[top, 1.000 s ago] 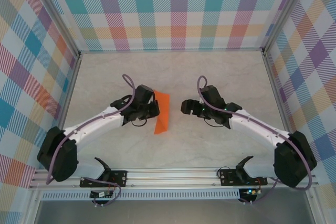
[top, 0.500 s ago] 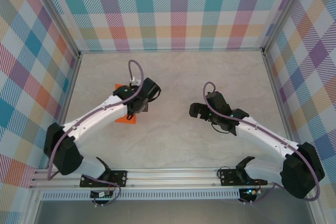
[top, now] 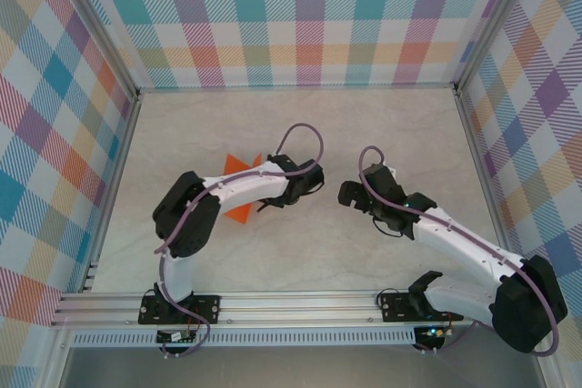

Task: Fold a paper plane with a square sheet of paper (pick it up from the middle)
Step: Turn over the paper at the center of the table.

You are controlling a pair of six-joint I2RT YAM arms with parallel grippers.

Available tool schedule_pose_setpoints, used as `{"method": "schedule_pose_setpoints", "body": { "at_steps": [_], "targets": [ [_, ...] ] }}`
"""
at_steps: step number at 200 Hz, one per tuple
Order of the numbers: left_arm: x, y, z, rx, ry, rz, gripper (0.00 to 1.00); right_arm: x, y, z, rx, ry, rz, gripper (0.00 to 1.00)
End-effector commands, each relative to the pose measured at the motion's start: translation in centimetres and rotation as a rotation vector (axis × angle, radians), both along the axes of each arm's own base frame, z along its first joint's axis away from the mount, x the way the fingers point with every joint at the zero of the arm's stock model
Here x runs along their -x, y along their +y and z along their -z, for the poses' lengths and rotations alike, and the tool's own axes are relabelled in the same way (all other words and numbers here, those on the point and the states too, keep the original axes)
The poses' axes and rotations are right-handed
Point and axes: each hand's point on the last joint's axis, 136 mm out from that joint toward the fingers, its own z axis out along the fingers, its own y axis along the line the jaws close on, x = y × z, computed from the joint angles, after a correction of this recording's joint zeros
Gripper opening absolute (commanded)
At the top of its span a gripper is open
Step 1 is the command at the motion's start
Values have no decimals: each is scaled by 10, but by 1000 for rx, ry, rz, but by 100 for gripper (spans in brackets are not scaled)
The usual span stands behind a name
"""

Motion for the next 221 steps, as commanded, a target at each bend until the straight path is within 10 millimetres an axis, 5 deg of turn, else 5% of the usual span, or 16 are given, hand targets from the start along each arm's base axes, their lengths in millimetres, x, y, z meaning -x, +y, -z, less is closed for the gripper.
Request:
{"method": "schedule_pose_setpoints", "body": {
  "at_steps": [1, 33, 77, 135, 182, 221],
  "targets": [
    [8, -32, 15, 60, 24, 0, 8, 4, -14, 5, 14, 17, 67, 100],
    [12, -65, 38, 149, 82, 8, 12, 8, -22, 8, 19, 35, 108, 100],
    [12, -95, 36, 295, 126, 29, 26, 13, -27, 10, -16, 34, 129, 100],
    [18, -142, -34, 684, 126, 132, 47, 19, -4, -4, -99, 10, -26, 100],
    [7, -119, -78, 889, 42, 140, 65, 26, 43, -18, -268, 22, -246, 100],
    [1, -66, -55, 965, 35, 3, 73, 23, 80, -10, -389, 150, -309, 100]
  ]
}}
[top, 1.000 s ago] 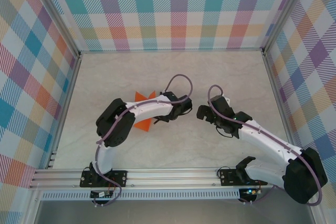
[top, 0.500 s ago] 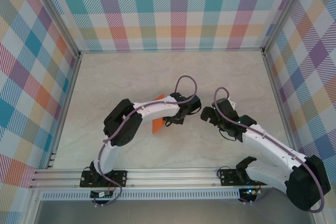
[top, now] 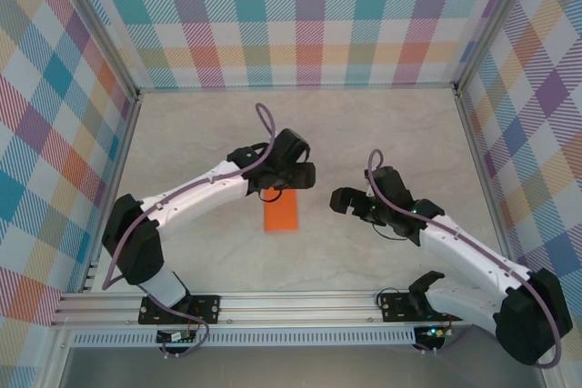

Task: Fold a paper plane with a square sheet of paper (pick it up from the middle)
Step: Turn over the paper at the center of the table.

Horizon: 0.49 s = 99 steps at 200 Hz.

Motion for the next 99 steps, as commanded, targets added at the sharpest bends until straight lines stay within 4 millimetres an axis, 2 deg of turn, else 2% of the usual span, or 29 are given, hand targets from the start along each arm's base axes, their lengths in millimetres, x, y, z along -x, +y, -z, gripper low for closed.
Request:
{"method": "schedule_pose_setpoints", "body": {
  "at_steps": [1, 40, 64, 79, 99],
  "targets": [
    [2, 24, 26, 57, 71, -49, 73, -3, 32, -6, -119, 65, -83, 100],
    [5, 50, 65, 214, 195, -135, 70, -11, 76, 13, -196, 184, -104, 98],
    [12, 69, 88, 218, 246, -219, 71, -14, 97, 25, -205, 243, -94, 96],
    [19, 79, 99, 196, 265, -264, 75, -16, 104, 29, -205, 263, -77, 95],
    [29, 81, 112, 194, 312, -277, 78, -20, 105, 32, -190, 261, -58, 95]
  ]
}}
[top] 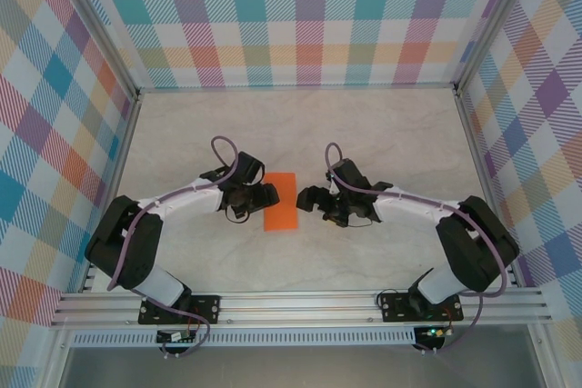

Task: Fold a paper plane with a square sheet of paper (pick it up from the middle)
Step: Turn over the paper at the center of the table, then third fold the triangle at the center of the table.

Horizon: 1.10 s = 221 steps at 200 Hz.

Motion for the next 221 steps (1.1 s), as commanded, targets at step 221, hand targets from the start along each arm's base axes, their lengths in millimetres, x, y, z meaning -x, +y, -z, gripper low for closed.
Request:
{"method": "schedule_pose_setpoints", "body": {
  "at_steps": [221],
  "targets": [
    [47, -50, 14, 125, 117, 126, 50, -10, 6, -9, -11, 12, 61, 91]
  ]
}}
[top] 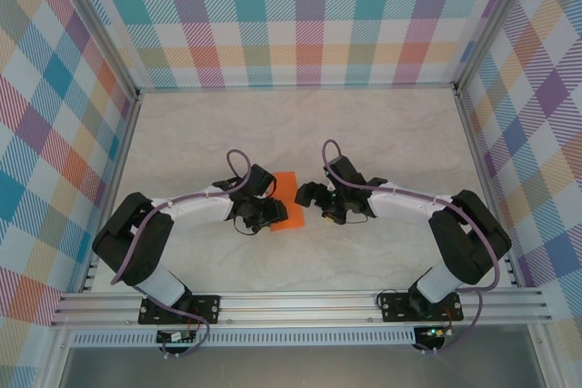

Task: Fold a paper plane with a square sheet of paper (pick it up from the middle)
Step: Third fold the triangle at the center of the table.

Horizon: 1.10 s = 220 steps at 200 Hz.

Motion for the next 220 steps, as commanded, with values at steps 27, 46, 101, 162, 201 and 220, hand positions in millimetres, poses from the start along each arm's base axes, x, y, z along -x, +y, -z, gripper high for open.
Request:
{"method": "schedule_pose_setpoints", "body": {
  "at_steps": [27, 46, 101, 162, 201, 220],
  "targets": [
    [0, 17, -12, -78, -41, -9, 53, 6, 11, -12, -85, 32, -2, 84],
    [-8, 26, -20, -88, -78, -29, 55, 7, 14, -10, -104, 56, 6, 81],
    [-49, 21, -31, -40, -168, -74, 44, 15, 14, 3, -109, 141, 29, 77],
    [-71, 12, -20, -17, -171, -85, 33, 29, 18, 17, -110, 223, 9, 76],
    [-71, 14, -17, -22, -167, -87, 32, 31, 29, 20, -129, 244, -11, 74],
    [-71, 15, -17, -25, -164, -90, 32, 32, 32, 21, -142, 253, -14, 72]
  ]
}}
